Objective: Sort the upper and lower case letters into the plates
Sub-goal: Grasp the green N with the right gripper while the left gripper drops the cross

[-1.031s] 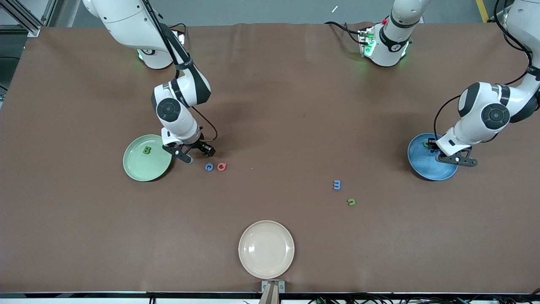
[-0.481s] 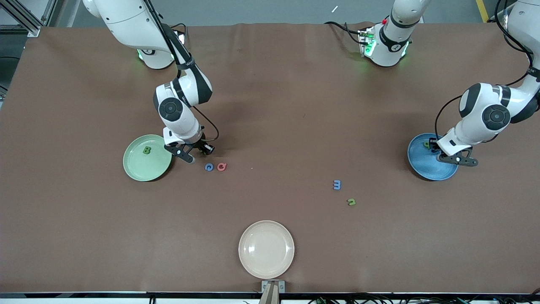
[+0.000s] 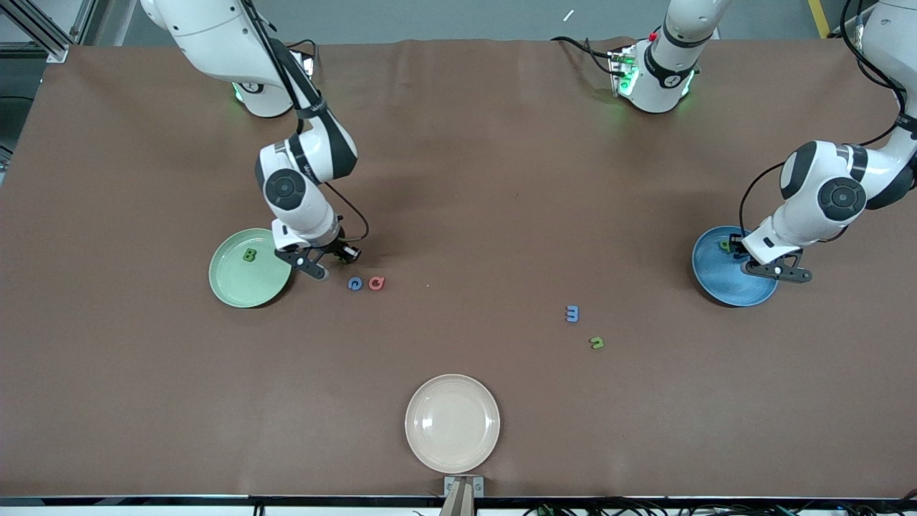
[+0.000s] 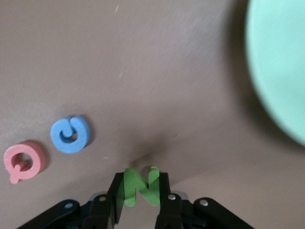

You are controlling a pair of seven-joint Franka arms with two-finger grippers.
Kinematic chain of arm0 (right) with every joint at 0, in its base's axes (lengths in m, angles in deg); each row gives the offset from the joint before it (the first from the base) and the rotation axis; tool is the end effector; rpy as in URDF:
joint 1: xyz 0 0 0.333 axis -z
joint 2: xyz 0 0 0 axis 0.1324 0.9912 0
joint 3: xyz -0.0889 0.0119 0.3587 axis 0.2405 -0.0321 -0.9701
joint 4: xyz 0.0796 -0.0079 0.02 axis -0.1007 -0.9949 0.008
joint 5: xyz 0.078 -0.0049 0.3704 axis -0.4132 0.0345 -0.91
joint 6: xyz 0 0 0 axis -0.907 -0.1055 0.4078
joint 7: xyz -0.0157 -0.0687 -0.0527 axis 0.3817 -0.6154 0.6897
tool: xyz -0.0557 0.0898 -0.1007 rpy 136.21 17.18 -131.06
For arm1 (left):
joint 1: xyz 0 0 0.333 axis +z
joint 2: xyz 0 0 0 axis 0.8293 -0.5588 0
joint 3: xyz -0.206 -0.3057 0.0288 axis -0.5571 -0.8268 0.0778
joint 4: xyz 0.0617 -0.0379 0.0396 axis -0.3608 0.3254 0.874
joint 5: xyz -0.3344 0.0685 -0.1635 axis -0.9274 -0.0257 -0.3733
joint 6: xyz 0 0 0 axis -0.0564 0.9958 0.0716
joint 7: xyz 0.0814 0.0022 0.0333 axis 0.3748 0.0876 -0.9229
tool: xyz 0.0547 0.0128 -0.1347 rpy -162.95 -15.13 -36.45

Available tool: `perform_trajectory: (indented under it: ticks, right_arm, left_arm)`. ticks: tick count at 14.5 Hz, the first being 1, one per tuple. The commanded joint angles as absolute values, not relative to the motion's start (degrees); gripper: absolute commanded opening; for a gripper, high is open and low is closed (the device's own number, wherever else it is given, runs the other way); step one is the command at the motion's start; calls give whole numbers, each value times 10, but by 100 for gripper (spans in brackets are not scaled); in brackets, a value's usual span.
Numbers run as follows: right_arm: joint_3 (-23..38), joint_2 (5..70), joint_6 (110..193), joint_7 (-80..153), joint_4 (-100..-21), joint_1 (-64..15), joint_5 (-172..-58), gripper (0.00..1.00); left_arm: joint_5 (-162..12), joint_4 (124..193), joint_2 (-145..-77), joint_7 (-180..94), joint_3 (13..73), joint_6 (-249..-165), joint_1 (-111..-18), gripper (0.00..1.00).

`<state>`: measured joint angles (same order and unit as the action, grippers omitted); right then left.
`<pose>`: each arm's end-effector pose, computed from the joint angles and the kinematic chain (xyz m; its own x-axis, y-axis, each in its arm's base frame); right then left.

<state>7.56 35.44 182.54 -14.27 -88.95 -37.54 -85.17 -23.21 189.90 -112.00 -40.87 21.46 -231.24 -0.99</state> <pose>0.5056 0.2287 0.2247 0.8902 -0.4531 -0.0471 -0.4529 -0.8914 0.0137 0.5052 0.1449 0.2089 0.9671 -0.2338 -0.1002 -0.2443 -0.9634 -0.1099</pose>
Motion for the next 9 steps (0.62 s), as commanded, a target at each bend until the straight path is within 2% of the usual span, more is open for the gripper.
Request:
perform_trajectory:
  ticks: [1, 4, 5, 7, 8, 9]
  right_arm:
    - [72, 300, 1774, -52, -901, -311, -852, 0]
    - [72, 290, 1754, 21, -903, -270, -851, 0]
    - [72, 291, 1754, 44, -906, -257, -851, 1]
    - [72, 294, 1755, 76, -910, -239, -850, 1]
    - [72, 295, 1755, 91, -915, -230, -850, 1]
    - [72, 296, 1756, 105, -919, -220, -850, 1]
  left_arm:
    - [-213, 1892, -1131, -401, 217, -2318, -7, 16]
    - [-213, 1890, -1134, -400, 217, -2319, -6, 18]
    - [-213, 1890, -1131, -399, 217, -2318, -6, 33]
    - [-213, 1890, -1122, -396, 216, -2315, -6, 91]
    - [-214, 1890, -1109, -398, 213, -2311, -6, 100]
    - [-222, 1890, -1097, -399, 209, -2307, -7, 100]
